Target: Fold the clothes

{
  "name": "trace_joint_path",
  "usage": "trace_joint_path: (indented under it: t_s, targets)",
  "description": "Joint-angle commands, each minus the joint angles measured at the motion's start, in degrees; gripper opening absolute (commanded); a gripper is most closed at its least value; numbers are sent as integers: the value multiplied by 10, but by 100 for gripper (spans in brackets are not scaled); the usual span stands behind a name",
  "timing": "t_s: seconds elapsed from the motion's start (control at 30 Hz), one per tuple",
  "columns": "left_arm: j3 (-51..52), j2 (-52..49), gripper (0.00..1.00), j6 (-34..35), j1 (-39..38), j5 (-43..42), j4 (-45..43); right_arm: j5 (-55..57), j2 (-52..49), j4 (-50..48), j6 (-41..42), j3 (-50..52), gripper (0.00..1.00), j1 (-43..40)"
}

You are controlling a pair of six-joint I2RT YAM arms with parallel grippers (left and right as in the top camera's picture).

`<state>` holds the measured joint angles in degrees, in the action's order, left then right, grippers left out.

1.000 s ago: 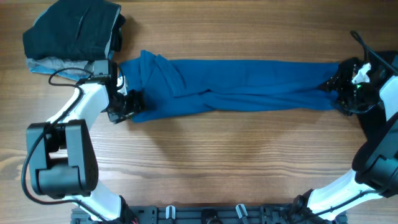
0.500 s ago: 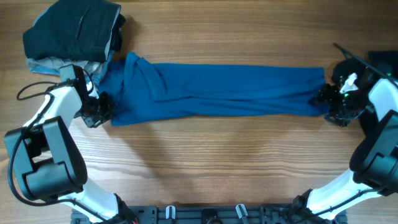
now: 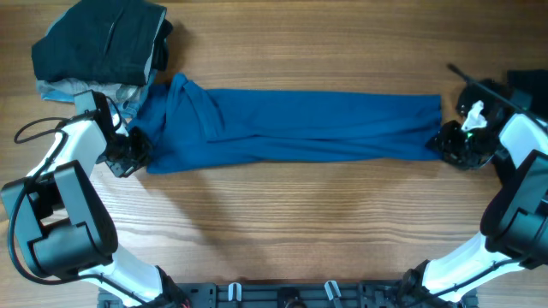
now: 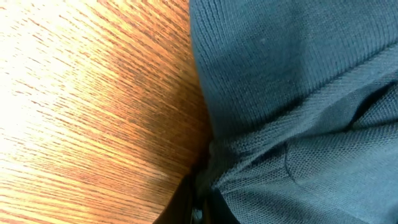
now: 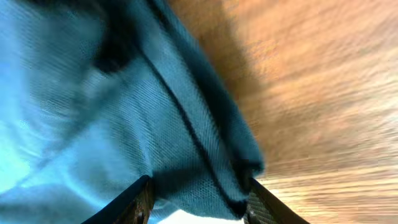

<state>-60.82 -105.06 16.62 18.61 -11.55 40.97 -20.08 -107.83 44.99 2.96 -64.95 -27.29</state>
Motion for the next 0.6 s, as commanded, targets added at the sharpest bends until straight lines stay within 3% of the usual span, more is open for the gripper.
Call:
trace_joint_path:
  t_s: [0.0, 0.03, 0.07, 0.17, 0.23, 0.3, 0.33, 0.37, 0.43, 0.57]
  targets:
    - [-11, 1, 4, 5, 7, 23, -2, 1, 11, -28, 39, 54, 25, 7]
    - [-11, 1, 4, 5, 7, 23, -2, 16, 11, -26, 50, 56, 10, 7]
    - [-11, 1, 4, 5, 8, 23, -2, 39, 12, -15, 56, 53, 4, 6]
    - [-12, 1, 4, 5, 17, 34, 0, 162, 18, 66, 139, 20, 4, -4]
    - [-15, 2, 4, 5, 30, 33, 0, 173, 21, 105, 134, -5, 4, -10]
    - [-20, 2, 4, 3, 36, 33, 0, 174, 21, 128, 120, -23, 14, -11]
    - [-23, 2, 4, 3, 37, 33, 0, 174, 21, 136, 115, -28, 30, -11]
    - [-25, 2, 4, 3, 38, 33, 0, 174, 21, 141, 110, -31, 36, -11]
    - [-29, 2, 4, 2, 37, 30, 0, 160, 21, 144, 103, -38, 41, -12]
    - [-31, 2, 4, 1, 37, 20, 0, -2, 21, 146, -28, -57, 46, -12]
